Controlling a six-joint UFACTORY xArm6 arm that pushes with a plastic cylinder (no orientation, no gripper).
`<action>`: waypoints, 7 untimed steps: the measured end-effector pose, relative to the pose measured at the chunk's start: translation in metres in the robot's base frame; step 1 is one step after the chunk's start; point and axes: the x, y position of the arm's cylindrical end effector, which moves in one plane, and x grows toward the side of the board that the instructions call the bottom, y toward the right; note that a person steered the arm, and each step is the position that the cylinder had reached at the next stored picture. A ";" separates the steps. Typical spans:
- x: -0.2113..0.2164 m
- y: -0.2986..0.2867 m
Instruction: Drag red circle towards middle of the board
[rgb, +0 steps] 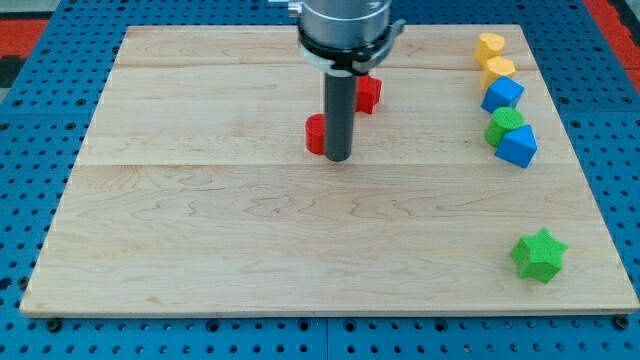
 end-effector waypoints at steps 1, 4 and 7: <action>-0.031 -0.008; -0.033 -0.084; -0.061 -0.031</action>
